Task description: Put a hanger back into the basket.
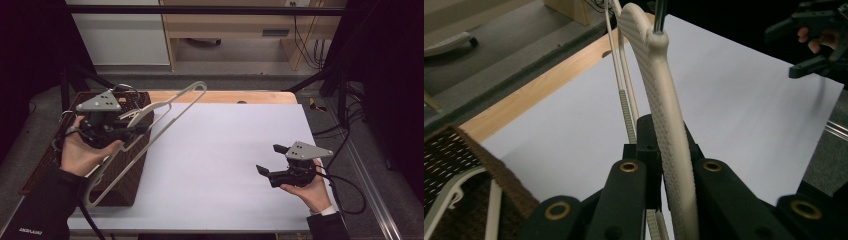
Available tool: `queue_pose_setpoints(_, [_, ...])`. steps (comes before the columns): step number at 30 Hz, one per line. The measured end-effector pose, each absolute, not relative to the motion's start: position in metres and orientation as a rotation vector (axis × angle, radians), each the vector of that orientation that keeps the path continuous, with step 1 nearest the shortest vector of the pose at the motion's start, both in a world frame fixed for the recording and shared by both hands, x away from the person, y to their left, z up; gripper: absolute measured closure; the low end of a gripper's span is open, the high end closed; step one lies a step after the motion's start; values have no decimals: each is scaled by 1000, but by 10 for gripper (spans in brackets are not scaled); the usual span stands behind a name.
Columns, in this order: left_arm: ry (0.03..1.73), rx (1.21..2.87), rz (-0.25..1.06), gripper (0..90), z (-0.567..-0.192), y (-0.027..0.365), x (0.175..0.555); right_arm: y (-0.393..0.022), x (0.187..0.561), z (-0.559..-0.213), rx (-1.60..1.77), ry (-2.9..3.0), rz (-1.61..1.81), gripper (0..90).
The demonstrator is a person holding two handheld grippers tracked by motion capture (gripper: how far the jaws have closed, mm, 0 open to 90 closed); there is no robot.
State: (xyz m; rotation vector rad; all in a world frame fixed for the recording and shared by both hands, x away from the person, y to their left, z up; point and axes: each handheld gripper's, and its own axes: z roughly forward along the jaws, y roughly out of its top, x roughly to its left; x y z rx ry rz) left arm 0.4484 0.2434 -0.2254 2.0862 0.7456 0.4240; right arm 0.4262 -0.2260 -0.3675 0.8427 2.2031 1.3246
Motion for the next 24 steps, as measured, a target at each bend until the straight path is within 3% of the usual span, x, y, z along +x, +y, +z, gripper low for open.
queue_pose_setpoints(14, [927,2001,556,871,-221,312,469,-225,428,-369,842,2210,1310,137])
queue_pose_setpoints(24, [1000,2029,595,872,-241,353,493,-224,429,-371,840,2219,1301,135])
